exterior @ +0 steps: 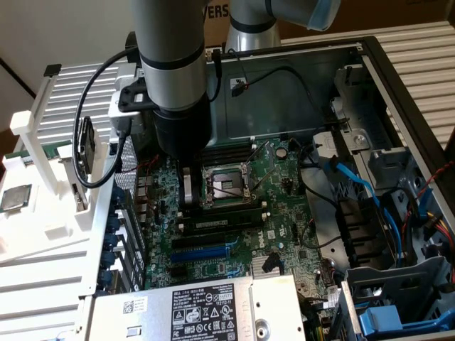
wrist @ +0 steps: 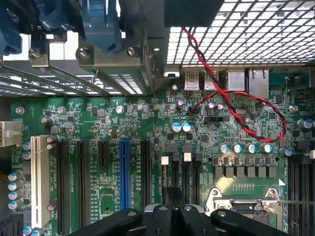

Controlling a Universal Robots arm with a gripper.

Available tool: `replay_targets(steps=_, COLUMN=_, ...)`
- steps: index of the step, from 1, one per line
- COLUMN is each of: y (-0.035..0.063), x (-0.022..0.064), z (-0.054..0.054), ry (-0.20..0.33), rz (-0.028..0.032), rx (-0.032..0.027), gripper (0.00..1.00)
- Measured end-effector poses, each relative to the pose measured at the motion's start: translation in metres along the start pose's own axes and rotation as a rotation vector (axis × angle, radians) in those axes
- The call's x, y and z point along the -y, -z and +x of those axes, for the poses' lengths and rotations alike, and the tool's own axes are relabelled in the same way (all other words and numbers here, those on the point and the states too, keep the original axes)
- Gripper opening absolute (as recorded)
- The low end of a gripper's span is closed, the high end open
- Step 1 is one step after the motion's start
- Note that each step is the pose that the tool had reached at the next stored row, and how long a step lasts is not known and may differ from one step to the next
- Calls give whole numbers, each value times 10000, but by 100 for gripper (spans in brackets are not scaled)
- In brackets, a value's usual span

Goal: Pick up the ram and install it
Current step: 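Press down the ram until it locks into place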

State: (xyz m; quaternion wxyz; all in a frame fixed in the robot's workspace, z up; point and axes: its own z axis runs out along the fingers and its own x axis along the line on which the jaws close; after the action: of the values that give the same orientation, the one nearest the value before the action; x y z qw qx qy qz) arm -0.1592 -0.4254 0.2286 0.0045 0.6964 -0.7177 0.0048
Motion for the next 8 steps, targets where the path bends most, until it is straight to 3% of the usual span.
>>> replay_targets(steps=8, y=11, x=2, z=-1, ry=2, rz=14, rx=13, gripper=11)
